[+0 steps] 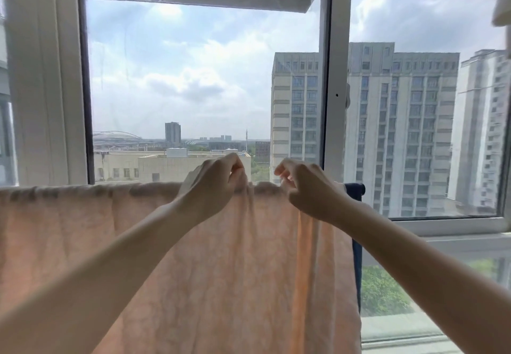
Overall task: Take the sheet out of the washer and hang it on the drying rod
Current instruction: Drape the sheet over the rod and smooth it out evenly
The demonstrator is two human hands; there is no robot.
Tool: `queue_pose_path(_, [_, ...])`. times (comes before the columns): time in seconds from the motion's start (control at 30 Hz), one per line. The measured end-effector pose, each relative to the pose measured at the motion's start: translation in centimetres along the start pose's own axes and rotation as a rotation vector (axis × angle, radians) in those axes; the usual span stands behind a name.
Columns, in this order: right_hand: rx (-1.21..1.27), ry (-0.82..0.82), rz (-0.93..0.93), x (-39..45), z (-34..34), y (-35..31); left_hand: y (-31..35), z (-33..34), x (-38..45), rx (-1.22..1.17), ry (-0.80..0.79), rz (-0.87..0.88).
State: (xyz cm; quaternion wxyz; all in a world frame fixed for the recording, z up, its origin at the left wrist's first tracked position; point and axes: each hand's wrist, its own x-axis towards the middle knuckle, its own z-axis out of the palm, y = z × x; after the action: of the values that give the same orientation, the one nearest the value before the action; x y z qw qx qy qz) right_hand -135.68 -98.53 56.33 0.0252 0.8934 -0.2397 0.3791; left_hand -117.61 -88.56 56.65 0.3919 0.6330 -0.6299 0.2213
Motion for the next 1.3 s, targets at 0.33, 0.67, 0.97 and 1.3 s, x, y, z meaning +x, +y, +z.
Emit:
queue_pose_path(0.33, [-0.073, 0.086, -0.137, 0.4, 2.8, -2.9, -4.6, -3.9, -2.7, 0.107, -0.06, -0.001])
queue_pose_path(0.67, [-0.048, 0.119, -0.125, 1.8, 5.3, -8.7, -11.6, -9.3, -5.4, 0.112, -0.098, -0.014])
queue_pose_path(0.97, [-0.237, 0.171, 0.121, 1.5, 5.6, -10.9, -12.2, -9.9, -5.3, -0.073, -0.004, 0.019])
queue_pose_path(1.3, [-0.273, 0.334, 0.26, 1.8, 3.4, -10.9, -8.6, -8.8, -2.8, -0.211, 0.142, 0.023])
